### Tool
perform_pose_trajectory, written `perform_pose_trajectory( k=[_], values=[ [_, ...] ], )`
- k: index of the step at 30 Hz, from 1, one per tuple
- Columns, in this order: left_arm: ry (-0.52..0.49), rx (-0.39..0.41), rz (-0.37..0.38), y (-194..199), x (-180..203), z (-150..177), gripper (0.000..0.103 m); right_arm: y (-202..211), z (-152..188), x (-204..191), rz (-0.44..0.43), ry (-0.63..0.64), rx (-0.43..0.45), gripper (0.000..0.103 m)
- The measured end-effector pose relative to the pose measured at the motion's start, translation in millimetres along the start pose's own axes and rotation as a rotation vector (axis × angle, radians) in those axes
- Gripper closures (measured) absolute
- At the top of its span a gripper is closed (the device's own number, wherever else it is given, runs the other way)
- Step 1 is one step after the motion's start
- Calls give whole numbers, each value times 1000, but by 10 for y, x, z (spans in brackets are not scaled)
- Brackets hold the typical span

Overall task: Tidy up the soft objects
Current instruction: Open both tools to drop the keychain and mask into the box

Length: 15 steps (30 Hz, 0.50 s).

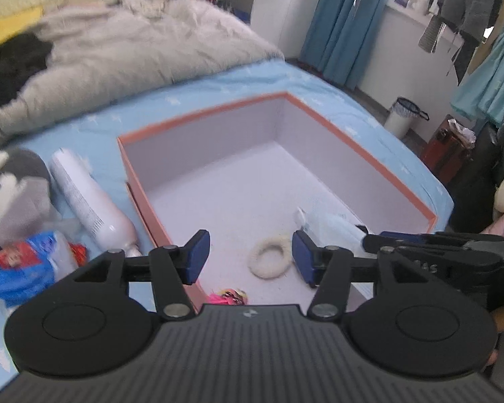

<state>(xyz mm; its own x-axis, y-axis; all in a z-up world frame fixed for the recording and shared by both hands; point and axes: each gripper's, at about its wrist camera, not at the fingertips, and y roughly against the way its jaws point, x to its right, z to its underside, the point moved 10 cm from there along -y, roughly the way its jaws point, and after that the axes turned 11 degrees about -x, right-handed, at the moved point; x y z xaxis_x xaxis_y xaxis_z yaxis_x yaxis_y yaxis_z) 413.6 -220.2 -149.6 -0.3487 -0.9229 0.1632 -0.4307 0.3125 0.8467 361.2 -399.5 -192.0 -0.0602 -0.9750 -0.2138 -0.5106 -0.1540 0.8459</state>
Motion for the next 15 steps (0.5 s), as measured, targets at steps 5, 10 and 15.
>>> perform_pose_trajectory(
  k=[5,10,15],
  values=[
    [-41,101,-34,363,3,-29,43,282,-58,-107,-5,38,90,77],
    [-46,210,-62,821,-25,-29,43,611,-121,-270,-25,68,185,77],
    [-32,274,-44,1193,-29,65,43,855,-117,-473,-53,99,256,77]
  ],
)
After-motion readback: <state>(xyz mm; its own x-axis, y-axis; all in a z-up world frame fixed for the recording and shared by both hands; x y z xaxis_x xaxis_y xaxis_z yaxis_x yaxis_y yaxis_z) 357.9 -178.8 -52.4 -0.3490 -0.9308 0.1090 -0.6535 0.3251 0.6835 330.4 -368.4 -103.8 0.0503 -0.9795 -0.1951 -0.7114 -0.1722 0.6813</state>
